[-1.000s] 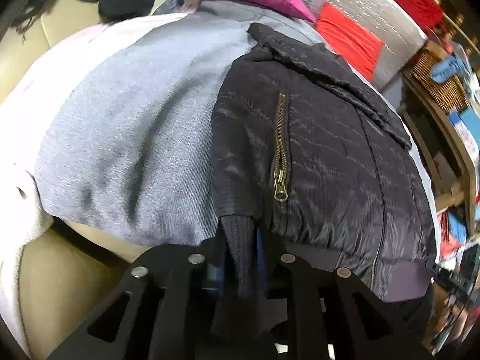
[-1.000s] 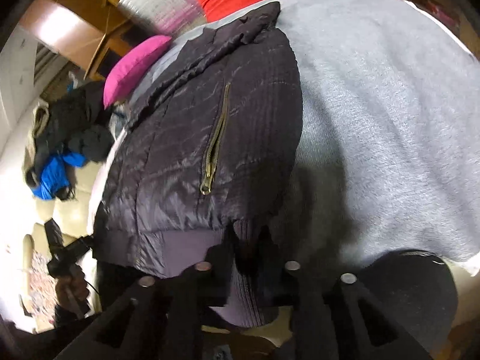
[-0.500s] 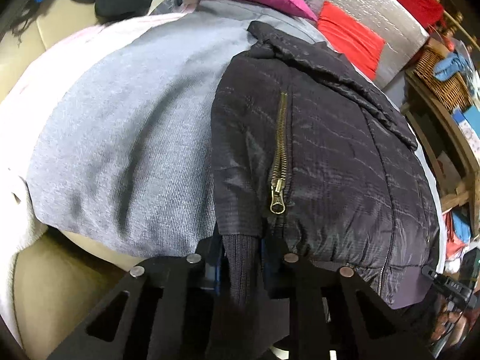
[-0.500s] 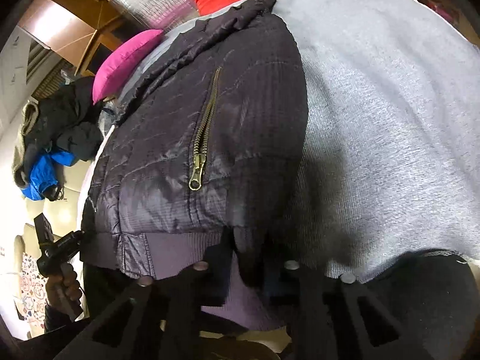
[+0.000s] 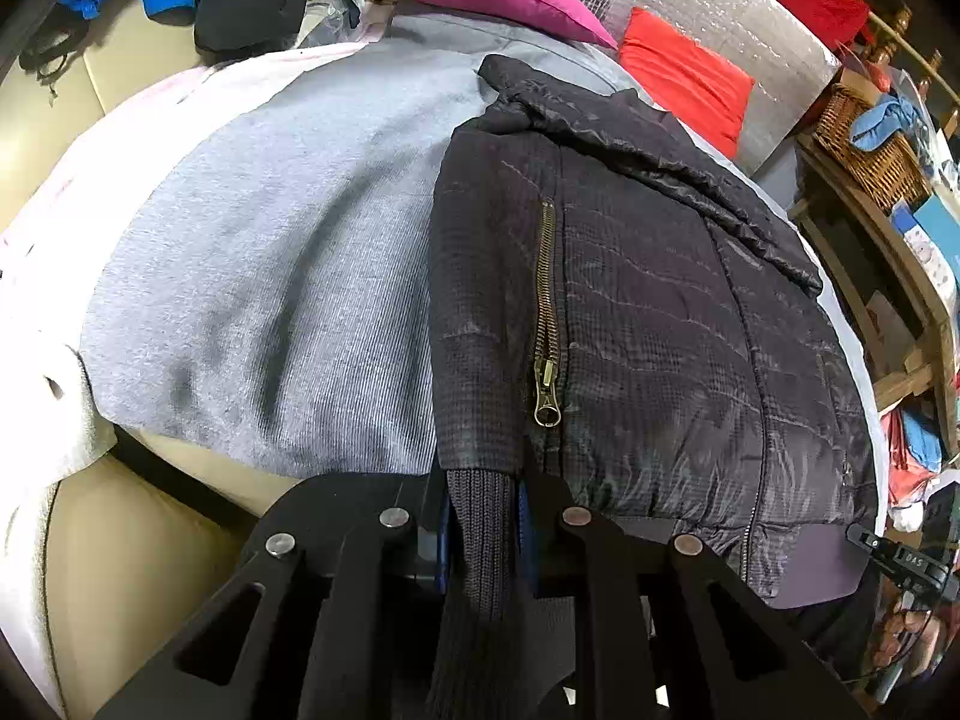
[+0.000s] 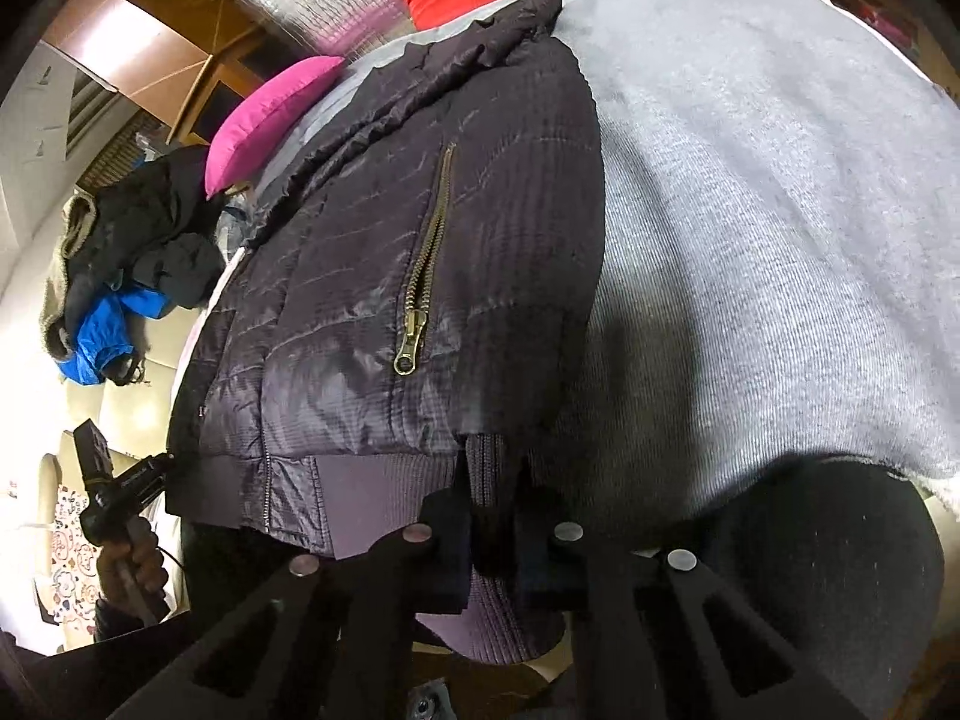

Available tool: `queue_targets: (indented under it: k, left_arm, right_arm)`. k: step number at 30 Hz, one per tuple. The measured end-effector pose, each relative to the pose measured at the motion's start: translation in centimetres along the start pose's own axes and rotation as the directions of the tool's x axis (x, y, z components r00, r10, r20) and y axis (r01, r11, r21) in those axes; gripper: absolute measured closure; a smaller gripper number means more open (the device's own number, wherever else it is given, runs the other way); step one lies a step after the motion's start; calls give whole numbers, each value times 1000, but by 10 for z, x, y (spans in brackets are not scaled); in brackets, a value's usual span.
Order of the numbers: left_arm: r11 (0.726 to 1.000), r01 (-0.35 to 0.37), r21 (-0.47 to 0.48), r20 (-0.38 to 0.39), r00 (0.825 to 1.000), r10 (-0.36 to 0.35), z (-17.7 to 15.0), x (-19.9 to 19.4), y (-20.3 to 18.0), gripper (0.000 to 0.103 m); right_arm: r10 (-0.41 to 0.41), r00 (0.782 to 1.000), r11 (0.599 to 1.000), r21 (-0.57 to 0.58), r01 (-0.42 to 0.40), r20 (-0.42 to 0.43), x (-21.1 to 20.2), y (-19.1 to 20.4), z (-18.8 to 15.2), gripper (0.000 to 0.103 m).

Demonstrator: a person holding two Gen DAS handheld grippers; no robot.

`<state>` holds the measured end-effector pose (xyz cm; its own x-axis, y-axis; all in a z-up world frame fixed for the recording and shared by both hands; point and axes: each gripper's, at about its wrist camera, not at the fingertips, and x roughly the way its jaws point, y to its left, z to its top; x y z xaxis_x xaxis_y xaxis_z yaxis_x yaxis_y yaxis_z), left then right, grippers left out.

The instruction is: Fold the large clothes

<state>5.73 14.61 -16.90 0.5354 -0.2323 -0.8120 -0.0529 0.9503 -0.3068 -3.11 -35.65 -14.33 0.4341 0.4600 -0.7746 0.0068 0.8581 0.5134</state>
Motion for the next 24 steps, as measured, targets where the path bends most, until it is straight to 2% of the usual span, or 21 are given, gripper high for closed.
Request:
queue_targets:
  k: [24]
  left_arm:
    - [1000, 1, 17, 21, 1000, -2, 2, -3, -2, 85]
  right_arm:
    - [8, 1000, 1000, -26, -8, 1, -3, 6, 5, 93]
